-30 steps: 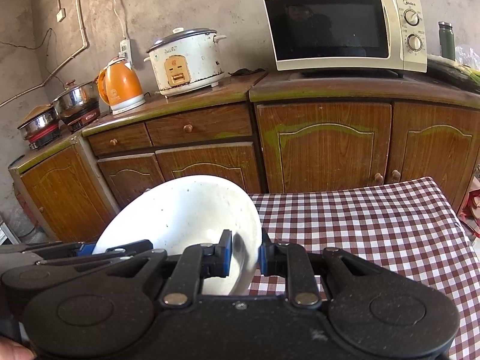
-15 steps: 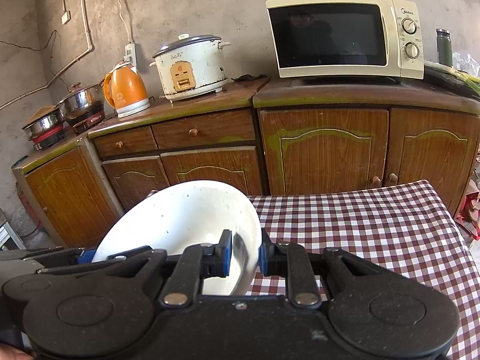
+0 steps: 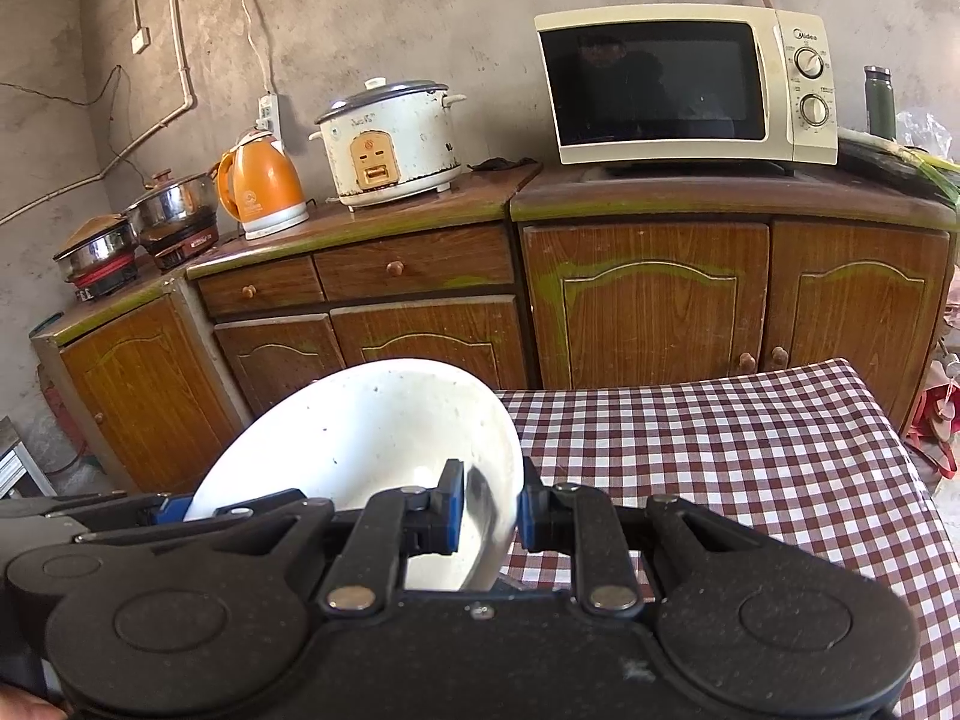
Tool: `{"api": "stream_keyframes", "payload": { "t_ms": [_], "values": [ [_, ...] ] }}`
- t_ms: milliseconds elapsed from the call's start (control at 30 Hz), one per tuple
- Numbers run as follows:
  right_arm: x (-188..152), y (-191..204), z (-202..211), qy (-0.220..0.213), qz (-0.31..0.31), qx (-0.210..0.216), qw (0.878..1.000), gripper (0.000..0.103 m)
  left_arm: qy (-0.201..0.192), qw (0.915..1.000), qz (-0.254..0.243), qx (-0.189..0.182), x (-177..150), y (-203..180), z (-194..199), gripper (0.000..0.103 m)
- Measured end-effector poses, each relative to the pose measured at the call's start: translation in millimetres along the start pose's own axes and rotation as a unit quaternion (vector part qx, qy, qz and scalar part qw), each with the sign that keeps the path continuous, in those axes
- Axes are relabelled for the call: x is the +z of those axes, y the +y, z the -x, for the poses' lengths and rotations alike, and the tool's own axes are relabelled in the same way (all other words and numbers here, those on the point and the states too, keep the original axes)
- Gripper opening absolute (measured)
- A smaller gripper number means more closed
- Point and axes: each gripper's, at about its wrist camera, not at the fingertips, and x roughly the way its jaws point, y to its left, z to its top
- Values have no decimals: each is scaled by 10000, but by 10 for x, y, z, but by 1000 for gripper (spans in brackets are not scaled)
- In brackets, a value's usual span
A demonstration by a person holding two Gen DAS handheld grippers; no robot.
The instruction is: Organize plates and bowls
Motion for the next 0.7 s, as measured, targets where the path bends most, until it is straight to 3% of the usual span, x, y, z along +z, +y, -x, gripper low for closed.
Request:
{"api": "stream_keyframes", "payload": {
  "t_ms": [700],
  "values": [
    [-166, -33, 157, 21, -40, 0, 10000, 24, -2, 10000, -27, 25, -184, -32, 94, 34]
  ]
}}
